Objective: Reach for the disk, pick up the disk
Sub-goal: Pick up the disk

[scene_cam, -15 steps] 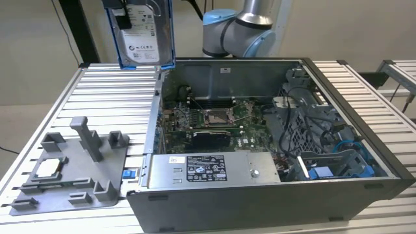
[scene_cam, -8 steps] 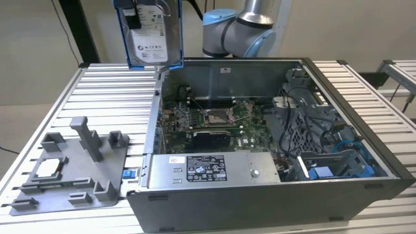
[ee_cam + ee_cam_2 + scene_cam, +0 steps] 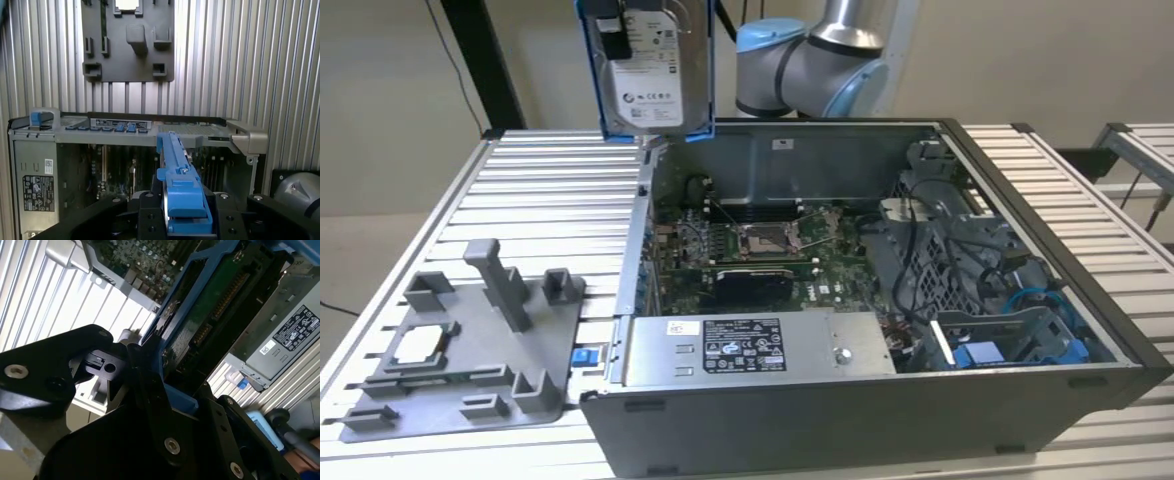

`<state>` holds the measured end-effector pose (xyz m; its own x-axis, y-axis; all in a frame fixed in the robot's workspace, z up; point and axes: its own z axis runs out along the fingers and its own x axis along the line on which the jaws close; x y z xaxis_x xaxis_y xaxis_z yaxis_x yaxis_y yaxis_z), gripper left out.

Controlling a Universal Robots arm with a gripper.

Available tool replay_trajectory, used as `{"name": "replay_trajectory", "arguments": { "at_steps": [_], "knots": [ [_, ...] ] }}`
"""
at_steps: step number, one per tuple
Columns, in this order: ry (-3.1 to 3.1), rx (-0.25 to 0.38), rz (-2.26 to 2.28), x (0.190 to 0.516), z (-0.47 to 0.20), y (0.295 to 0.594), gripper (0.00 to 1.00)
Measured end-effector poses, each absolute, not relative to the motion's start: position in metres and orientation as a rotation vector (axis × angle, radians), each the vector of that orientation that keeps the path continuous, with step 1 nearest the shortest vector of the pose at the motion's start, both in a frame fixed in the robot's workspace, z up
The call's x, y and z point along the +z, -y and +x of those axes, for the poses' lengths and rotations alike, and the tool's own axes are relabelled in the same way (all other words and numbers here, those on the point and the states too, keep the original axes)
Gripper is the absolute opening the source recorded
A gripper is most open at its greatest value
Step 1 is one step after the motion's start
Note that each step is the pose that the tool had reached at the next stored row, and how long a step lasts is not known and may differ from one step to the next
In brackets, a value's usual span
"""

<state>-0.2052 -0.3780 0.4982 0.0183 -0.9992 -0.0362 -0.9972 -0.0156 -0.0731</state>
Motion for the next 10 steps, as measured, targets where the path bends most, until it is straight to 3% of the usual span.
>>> {"name": "replay_trajectory", "arguments": {
  "at_steps": [10],
  "knots": [
    [-2.149, -0.038, -2.185, 0.498, -0.186, 0.378, 0.0]
  ]
}}
